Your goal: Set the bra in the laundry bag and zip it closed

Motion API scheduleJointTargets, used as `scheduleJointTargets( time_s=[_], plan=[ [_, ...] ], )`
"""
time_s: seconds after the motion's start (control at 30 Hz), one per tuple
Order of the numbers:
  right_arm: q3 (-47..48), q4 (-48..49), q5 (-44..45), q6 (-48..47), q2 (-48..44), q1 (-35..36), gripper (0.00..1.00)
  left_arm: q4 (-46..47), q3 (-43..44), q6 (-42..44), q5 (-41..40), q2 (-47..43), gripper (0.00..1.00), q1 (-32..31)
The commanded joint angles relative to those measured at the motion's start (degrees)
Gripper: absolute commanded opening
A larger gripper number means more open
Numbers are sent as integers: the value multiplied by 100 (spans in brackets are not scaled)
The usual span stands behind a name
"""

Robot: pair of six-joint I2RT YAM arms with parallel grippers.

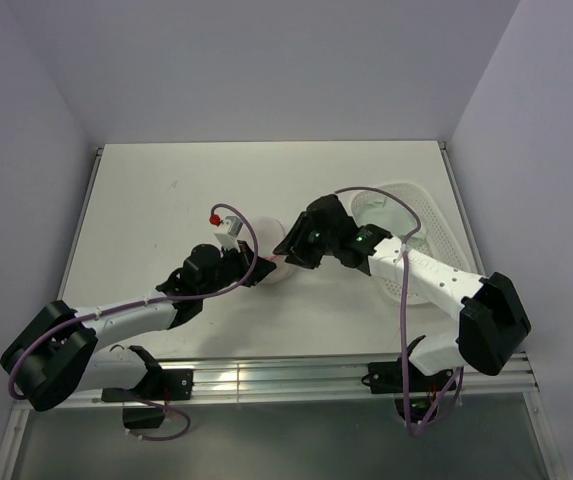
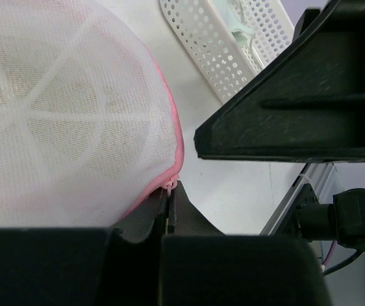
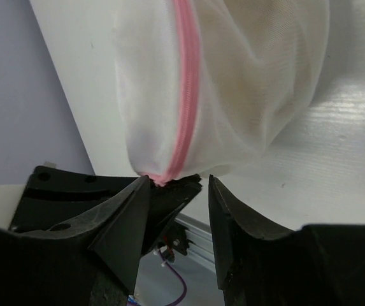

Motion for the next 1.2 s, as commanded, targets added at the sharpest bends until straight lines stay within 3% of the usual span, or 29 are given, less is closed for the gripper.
scheduleJointTargets(
  time_s=[0.0,0.8,0.93,0.97,1.0,1.03,1.17],
  plan=[
    [-240,177,-27,331,-203,49,50,398,76,28,58,-32,0,-33],
    [-65,643,-27,613,280,75,49,477,59,54,339,21,0,-33],
    [14,626,52,578,351,76,29,442,32,63,322,21,0,-33],
    [40,582,105,526,359,84,21,416,32,63,287,4,0,-33],
    [110,538,149,508,377,76,5,346,15,71,260,-14,0,-33],
    [154,477,193,464,386,67,1,293,-3,80,243,-31,0,-41],
    [436,186,342,139,491,49,0,-15,-152,142,-12,-154,0,2]
  ],
)
